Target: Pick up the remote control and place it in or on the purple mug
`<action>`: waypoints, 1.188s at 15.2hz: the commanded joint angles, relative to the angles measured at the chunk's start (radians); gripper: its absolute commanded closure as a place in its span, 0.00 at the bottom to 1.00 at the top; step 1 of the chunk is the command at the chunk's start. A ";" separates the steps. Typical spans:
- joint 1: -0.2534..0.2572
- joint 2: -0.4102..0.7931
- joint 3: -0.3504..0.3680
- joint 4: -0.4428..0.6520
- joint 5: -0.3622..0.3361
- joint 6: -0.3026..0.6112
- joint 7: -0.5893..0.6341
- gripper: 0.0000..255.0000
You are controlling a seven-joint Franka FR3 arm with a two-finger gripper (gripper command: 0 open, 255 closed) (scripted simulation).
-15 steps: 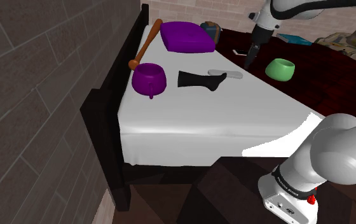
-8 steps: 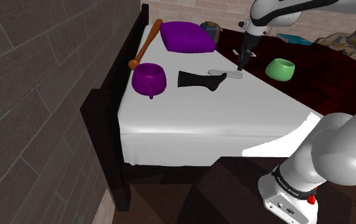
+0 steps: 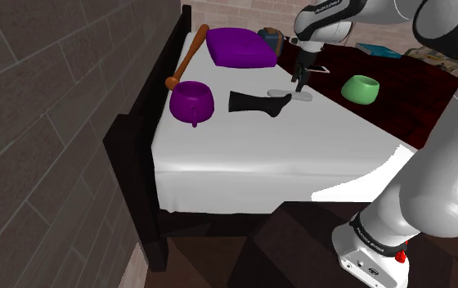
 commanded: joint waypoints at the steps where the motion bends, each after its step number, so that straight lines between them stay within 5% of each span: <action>1: -0.025 0.066 0.010 0.056 0.036 -0.007 -0.068 0.00; 16: -0.038 0.113 0.026 0.009 0.072 0.079 -0.091 0.00; 17: -0.038 0.113 0.026 0.009 0.072 0.079 -0.091 1.00; 18: -0.038 0.113 0.026 0.009 0.072 0.079 -0.091 1.00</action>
